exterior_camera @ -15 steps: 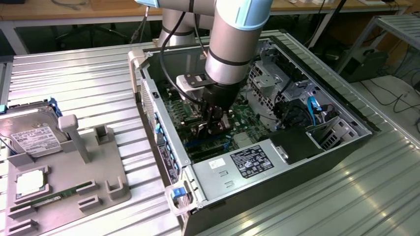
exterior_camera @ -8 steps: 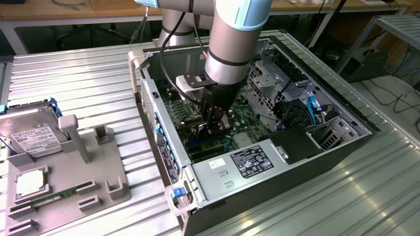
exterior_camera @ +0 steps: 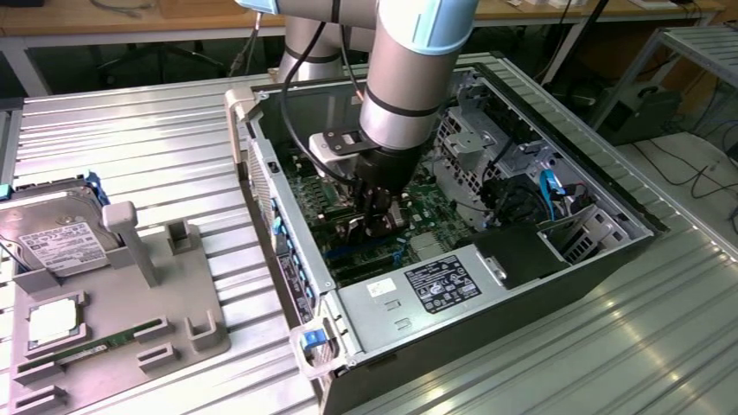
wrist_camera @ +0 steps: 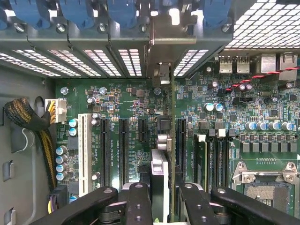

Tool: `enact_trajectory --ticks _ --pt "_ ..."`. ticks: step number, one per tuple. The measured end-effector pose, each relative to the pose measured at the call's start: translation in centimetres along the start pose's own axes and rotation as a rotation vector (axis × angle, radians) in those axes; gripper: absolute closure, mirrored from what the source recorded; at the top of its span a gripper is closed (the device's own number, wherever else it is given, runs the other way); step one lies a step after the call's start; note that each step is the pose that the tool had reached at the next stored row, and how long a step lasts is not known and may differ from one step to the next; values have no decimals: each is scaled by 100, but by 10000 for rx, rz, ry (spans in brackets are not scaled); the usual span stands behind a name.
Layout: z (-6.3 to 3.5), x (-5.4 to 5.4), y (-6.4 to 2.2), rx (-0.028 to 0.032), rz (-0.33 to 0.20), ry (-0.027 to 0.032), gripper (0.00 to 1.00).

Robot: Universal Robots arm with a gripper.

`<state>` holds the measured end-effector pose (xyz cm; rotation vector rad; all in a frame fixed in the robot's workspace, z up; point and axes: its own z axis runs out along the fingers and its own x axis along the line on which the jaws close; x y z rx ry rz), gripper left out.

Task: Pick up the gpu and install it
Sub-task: 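Insert the gpu into the slot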

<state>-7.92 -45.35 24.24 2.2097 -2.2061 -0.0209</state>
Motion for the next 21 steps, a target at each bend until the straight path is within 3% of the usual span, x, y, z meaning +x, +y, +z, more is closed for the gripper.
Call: enact_trajectory --ticks 17,21 --pt "10 0 34 -1 0 2 72" --pt "50 0 34 -31 1 0 72"
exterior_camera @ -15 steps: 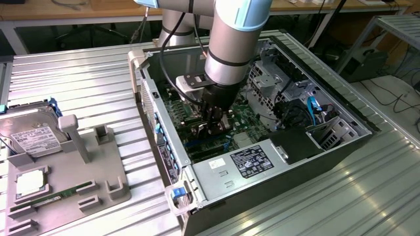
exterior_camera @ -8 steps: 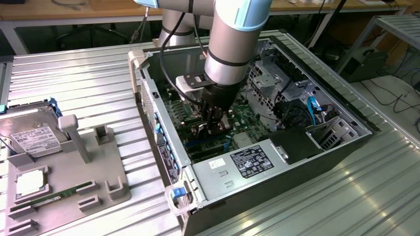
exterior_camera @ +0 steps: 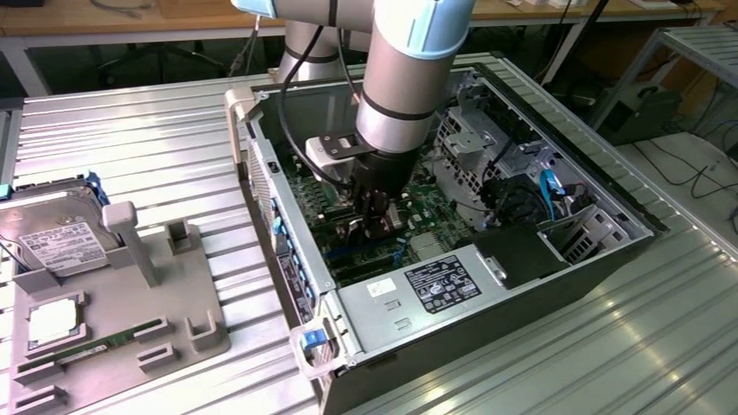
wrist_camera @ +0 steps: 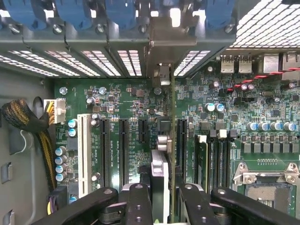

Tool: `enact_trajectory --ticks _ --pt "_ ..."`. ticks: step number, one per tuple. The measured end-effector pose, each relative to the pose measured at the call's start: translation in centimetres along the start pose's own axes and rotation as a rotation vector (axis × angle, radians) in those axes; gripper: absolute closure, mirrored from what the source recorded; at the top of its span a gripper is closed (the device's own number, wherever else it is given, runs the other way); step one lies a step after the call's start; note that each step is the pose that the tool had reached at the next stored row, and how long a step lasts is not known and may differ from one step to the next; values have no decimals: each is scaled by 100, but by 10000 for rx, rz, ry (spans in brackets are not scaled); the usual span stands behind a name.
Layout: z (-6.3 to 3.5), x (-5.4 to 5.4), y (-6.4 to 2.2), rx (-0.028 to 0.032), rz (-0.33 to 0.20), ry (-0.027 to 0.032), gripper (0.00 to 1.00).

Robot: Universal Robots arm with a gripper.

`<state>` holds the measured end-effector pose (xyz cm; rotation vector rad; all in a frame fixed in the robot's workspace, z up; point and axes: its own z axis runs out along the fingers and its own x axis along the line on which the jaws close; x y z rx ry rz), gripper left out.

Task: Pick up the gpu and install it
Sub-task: 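Insert the gpu into the slot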

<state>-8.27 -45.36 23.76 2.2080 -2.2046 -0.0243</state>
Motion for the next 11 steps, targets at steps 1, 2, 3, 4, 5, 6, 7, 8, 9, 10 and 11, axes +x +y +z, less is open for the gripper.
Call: enact_trajectory --ticks 1,2,3,4,5,6,7,8,9,10,11 --pt "1 0 0 -3 -1 0 72" --pt "1 0 -1 -3 -1 -1 72" --pt "2 0 -1 -3 0 -2 72" --pt "-4 -1 -1 0 -1 -6 72" --pt "-16 -2 -1 4 -1 -15 72" --pt "-41 -2 0 3 -1 -12 72" --pt "-58 -1 1 -2 -1 -2 72" --pt "-58 -2 1 -1 -1 -4 72" --pt "-58 -2 1 -1 -1 -3 72" --pt "-58 -2 1 -1 -1 -4 72" --pt "-58 -1 1 -2 -1 -4 72"
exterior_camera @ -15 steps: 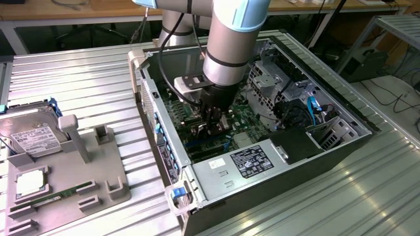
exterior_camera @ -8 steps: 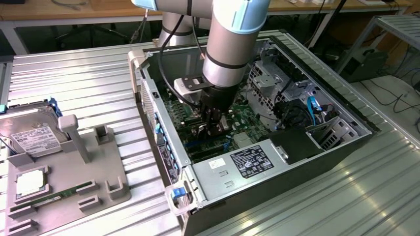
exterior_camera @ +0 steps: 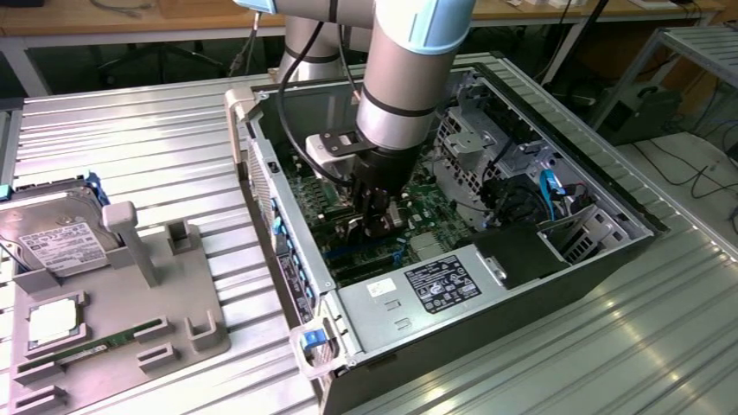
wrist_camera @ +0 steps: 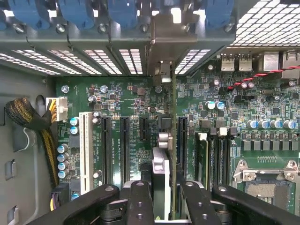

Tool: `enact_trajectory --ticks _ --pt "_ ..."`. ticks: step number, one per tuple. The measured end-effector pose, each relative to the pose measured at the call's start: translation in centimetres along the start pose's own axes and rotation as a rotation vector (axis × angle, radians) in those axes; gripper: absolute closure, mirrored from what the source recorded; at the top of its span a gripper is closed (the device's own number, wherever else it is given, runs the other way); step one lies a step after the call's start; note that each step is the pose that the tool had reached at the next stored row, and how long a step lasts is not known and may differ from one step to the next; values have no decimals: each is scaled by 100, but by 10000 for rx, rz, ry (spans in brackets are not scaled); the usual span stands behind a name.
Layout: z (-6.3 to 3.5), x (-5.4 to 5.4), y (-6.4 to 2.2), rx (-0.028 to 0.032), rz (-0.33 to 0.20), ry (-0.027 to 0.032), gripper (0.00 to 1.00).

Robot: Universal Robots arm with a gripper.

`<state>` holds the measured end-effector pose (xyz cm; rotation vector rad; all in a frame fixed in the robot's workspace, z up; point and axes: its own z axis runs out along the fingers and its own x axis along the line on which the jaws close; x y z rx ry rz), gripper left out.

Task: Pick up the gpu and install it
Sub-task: 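Insert the gpu into the slot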

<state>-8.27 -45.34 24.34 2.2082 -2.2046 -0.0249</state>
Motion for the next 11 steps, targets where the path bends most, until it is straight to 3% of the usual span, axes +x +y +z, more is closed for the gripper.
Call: enact_trajectory --ticks 11 --pt "-6 -5 -3 4 0 10 72"
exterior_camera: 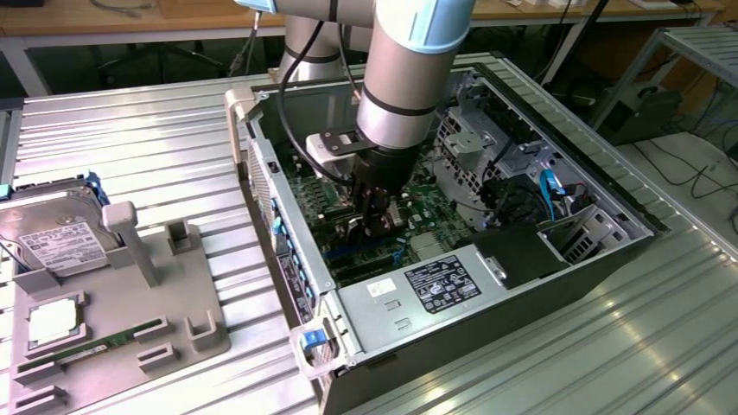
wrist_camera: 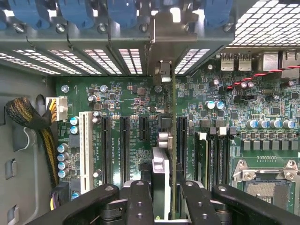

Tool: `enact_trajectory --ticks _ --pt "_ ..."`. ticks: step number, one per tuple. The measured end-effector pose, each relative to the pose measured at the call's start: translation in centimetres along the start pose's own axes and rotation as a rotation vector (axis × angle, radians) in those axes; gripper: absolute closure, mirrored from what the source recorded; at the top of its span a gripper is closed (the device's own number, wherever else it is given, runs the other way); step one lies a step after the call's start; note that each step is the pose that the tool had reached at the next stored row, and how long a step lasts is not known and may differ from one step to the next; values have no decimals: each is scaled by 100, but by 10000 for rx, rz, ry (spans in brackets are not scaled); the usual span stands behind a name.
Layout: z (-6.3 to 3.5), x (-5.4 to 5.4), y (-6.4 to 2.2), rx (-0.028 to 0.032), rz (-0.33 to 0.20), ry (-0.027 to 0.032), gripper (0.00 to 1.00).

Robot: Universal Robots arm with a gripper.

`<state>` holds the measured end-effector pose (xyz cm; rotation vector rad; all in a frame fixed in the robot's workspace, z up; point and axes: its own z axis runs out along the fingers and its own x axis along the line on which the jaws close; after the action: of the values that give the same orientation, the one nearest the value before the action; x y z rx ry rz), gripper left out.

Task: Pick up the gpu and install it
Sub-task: 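Insert the gpu into the slot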

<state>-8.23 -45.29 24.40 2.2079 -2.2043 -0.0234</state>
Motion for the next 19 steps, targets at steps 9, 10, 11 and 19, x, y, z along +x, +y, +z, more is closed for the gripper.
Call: enact_trajectory --ticks 9,10,11,19 --pt "0 -16 7 2 -1 1 72" --pt "0 -16 8 2 -1 1 72" --pt "0 -16 10 2 1 1 72" --pt "30 -16 42 -1 1 5 72"
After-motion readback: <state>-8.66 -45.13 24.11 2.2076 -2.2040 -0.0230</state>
